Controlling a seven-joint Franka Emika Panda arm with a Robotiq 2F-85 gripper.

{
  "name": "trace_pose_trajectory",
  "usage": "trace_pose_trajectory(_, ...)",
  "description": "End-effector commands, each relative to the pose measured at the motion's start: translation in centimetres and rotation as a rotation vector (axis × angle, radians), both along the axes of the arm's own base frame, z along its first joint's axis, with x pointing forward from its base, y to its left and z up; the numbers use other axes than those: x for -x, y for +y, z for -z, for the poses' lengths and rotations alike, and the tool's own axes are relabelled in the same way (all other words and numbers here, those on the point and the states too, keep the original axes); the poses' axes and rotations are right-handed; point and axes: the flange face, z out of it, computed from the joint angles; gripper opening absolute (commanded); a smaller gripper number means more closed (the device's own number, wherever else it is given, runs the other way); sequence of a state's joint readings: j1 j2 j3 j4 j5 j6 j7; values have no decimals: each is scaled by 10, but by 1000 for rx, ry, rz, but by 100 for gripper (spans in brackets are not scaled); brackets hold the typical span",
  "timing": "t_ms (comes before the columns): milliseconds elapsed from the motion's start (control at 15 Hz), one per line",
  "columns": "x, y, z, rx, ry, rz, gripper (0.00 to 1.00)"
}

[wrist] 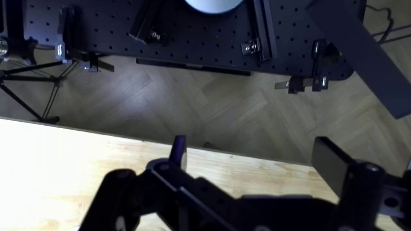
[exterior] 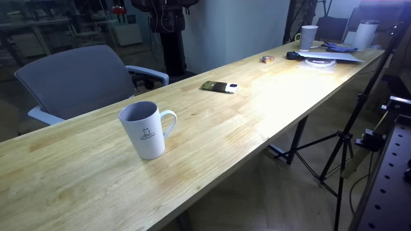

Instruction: Move the mug to the center of the table

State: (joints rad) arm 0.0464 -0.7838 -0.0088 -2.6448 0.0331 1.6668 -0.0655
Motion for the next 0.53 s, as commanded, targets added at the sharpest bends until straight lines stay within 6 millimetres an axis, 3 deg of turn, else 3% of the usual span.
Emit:
trace_pose_trajectory(0, -20, -8, -16, 34, -167, 15, 100)
trace_pose_trajectory(467, -74, -20, -58, 41, -434, 55, 100)
